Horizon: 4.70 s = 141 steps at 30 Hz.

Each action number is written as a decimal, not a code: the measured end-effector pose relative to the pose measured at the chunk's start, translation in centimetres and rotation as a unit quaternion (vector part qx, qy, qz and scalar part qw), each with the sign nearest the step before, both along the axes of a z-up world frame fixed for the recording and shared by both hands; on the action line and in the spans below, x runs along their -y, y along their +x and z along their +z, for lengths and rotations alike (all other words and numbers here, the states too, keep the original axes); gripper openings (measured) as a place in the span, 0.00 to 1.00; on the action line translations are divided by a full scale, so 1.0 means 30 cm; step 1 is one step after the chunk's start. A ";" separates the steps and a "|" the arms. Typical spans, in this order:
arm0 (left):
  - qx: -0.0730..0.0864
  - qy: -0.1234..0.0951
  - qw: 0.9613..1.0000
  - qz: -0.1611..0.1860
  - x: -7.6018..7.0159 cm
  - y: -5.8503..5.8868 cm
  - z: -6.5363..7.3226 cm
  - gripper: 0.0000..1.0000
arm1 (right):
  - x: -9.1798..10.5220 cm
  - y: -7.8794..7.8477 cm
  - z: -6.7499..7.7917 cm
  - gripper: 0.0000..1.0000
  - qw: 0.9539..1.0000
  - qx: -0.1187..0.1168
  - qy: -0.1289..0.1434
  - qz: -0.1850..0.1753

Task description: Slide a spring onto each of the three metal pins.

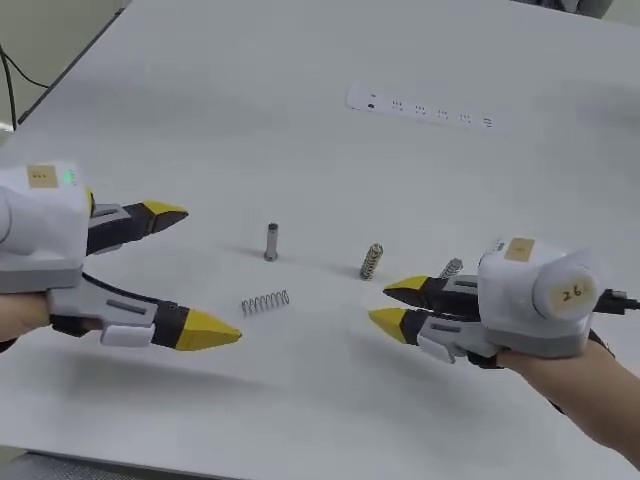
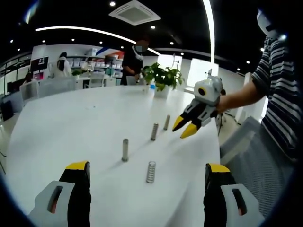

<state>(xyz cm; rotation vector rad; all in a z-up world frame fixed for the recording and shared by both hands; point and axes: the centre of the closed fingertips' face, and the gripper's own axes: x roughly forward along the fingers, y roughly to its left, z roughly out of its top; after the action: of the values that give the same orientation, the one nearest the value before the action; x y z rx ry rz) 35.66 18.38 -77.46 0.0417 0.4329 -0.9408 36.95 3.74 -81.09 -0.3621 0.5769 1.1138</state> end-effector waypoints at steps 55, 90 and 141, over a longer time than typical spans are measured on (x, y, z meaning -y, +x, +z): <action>-0.012 0.006 1.000 0.009 -0.032 -0.034 -0.036 0.98 | -0.369 -0.031 -0.161 0.08 0.948 0.052 -0.145 0.279; -0.015 0.006 0.999 -0.036 0.064 -0.051 -0.028 0.87 | -0.178 -0.061 0.007 0.08 0.963 0.062 -0.115 0.237; -0.006 -0.020 0.987 -0.158 0.345 -0.055 0.006 0.12 | -0.158 -0.115 0.088 0.08 0.965 0.079 -0.099 0.229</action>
<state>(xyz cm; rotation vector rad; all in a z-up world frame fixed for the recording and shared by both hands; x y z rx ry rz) 33.99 8.03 -77.28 0.0693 0.4257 -1.2618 33.51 8.48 -78.45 -0.7798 0.4733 1.4571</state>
